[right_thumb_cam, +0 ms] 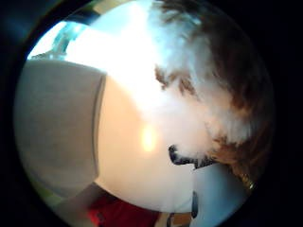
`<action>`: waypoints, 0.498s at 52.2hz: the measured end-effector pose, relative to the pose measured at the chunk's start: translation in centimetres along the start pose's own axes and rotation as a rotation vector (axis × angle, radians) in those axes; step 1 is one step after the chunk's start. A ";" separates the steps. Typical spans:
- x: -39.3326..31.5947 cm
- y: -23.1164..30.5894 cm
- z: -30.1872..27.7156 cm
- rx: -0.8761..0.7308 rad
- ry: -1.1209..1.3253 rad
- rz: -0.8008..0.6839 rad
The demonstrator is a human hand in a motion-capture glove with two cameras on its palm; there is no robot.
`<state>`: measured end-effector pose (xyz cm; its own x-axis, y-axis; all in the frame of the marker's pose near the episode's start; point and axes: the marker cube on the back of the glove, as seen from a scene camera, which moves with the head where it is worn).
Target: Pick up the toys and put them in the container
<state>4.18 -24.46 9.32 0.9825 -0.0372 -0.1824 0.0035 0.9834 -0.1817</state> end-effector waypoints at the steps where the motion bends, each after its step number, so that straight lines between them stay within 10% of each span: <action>1: 0.0 0.0 0.1 0.007 0.000 -0.003; 26: -0.5 1.0 -0.7 0.353 -0.040 -0.038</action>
<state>3.59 -23.61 8.58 0.9870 -0.0749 -0.1422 0.0975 0.9825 0.1589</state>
